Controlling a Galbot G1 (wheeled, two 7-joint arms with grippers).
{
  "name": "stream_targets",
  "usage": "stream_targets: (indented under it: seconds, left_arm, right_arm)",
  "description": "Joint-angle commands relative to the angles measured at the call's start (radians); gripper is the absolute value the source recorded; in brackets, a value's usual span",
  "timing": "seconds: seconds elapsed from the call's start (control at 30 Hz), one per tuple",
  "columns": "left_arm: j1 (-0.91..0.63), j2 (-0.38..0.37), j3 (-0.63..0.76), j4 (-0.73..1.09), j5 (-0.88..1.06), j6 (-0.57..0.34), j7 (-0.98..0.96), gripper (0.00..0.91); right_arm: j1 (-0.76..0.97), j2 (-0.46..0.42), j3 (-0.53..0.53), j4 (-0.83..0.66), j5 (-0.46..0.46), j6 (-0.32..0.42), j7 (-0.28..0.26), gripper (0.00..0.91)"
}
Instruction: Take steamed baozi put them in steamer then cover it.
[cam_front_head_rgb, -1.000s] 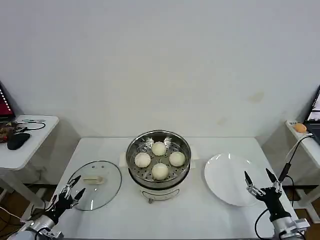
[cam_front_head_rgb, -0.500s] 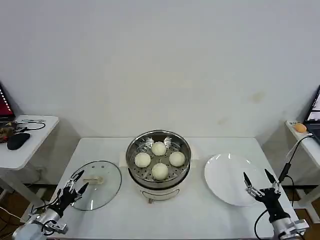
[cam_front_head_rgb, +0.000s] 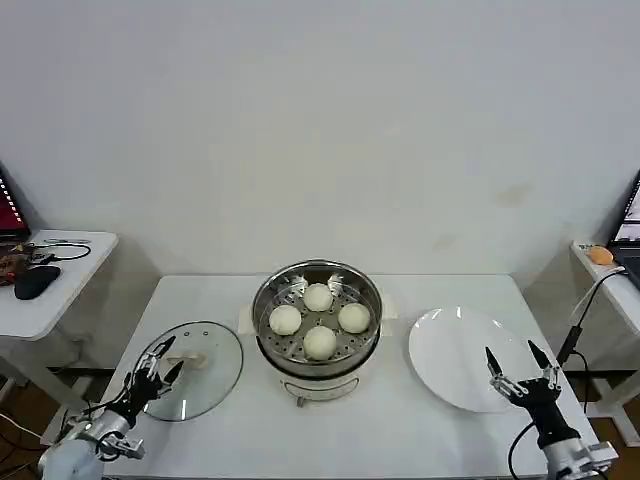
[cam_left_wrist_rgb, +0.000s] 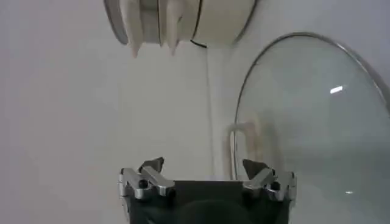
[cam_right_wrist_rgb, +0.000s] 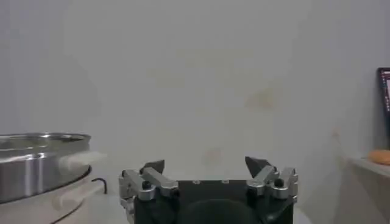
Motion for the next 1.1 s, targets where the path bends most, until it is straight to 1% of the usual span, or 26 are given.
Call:
stream_targets:
  seconds: [0.03, 0.17, 0.2, 0.27, 0.3, 0.33, 0.47, 0.5, 0.57, 0.6, 0.67, 0.7, 0.73, 0.77, 0.8, 0.87, 0.9, 0.93, 1.03, 1.07, 1.1]
  left_arm:
    - [-0.026, -0.003, 0.014, 0.016, 0.005, 0.002, 0.002, 0.907]
    - [-0.035, -0.005, 0.021, 0.022, 0.006, 0.004, 0.001, 0.897]
    - [-0.039, -0.007, 0.022, 0.024, 0.010, 0.004, 0.001, 0.856]
    - [-0.042, -0.008, 0.026, 0.027, 0.009, 0.005, 0.002, 0.846]
    - [-0.045, -0.010, 0.028, 0.032, 0.011, 0.005, 0.004, 0.826]
    - [-0.046, -0.011, 0.030, 0.037, 0.012, 0.005, 0.004, 0.786]
    - [-0.049, -0.021, 0.033, 0.051, 0.022, 0.002, -0.001, 0.715]
    - [-0.052, -0.025, 0.031, 0.055, 0.021, 0.001, -0.006, 0.635]
    - [-0.056, -0.031, 0.029, 0.058, 0.025, 0.001, -0.011, 0.595]
    - [-0.057, -0.031, 0.030, 0.058, 0.025, 0.001, -0.011, 0.524]
    - [-0.058, -0.035, 0.031, 0.058, 0.029, 0.002, -0.016, 0.453]
    - [-0.059, -0.036, 0.030, 0.059, 0.031, 0.002, -0.016, 0.302]
    - [-0.058, -0.037, 0.031, 0.059, 0.031, 0.002, -0.017, 0.262]
    - [-0.059, -0.039, 0.032, 0.061, 0.031, 0.002, -0.017, 0.262]
    - [-0.059, -0.040, 0.034, 0.064, 0.031, 0.002, -0.016, 0.232]
    - [-0.061, -0.042, 0.037, 0.073, 0.038, 0.001, -0.015, 0.232]
    - [-0.063, -0.044, 0.038, 0.077, 0.041, 0.000, -0.016, 0.212]
    - [-0.064, -0.045, 0.038, 0.080, 0.041, 0.000, -0.017, 0.141]
    - [-0.074, -0.054, 0.039, 0.104, 0.054, -0.005, -0.028, 0.111]
    - [-0.078, -0.057, 0.039, 0.113, 0.060, -0.005, -0.032, 0.081]
    - [-0.079, -0.061, 0.040, 0.117, 0.061, -0.006, -0.037, 0.071]
  right_arm:
    - [-0.001, 0.003, 0.000, -0.001, -0.004, 0.001, -0.001, 0.907]
    - [-0.003, 0.005, -0.002, -0.002, -0.008, 0.003, -0.003, 0.907]
    - [-0.003, 0.005, -0.002, -0.003, -0.009, 0.003, -0.003, 0.907]
    - [-0.005, 0.005, -0.002, -0.003, -0.010, 0.004, -0.004, 0.907]
    - [-0.006, 0.005, -0.002, -0.002, -0.011, 0.005, -0.003, 0.907]
    - [-0.007, 0.004, -0.001, -0.002, -0.010, 0.005, -0.002, 0.907]
    - [-0.018, -0.002, 0.001, 0.001, -0.014, 0.008, -0.002, 0.907]
    - [-0.019, -0.002, 0.001, 0.002, -0.014, 0.008, -0.002, 0.907]
    - [-0.024, -0.003, 0.001, 0.002, -0.015, 0.010, -0.002, 0.907]
    - [-0.024, -0.003, 0.001, 0.001, -0.016, 0.010, -0.002, 0.907]
    - [-0.025, -0.002, 0.000, 0.000, -0.019, 0.013, -0.002, 0.907]
    - [-0.026, -0.001, 0.000, 0.000, -0.019, 0.012, -0.002, 0.907]
    - [-0.026, 0.001, -0.001, 0.000, -0.020, 0.014, -0.001, 0.907]
    - [-0.025, 0.002, -0.001, 0.000, -0.021, 0.015, -0.002, 0.907]
    - [-0.026, 0.003, 0.000, 0.001, -0.020, 0.015, -0.001, 0.907]
    - [-0.027, 0.005, 0.002, 0.002, -0.021, 0.017, -0.001, 0.907]
    - [-0.028, 0.005, 0.004, 0.003, -0.020, 0.018, -0.001, 0.907]
    - [-0.029, 0.005, 0.006, 0.003, -0.019, 0.019, -0.001, 0.907]
    - [-0.034, 0.004, 0.010, 0.006, -0.019, 0.021, -0.001, 0.907]
    - [-0.035, 0.004, 0.010, 0.006, -0.018, 0.021, -0.001, 0.907]
    - [-0.037, 0.003, 0.012, 0.007, -0.018, 0.022, -0.001, 0.907]
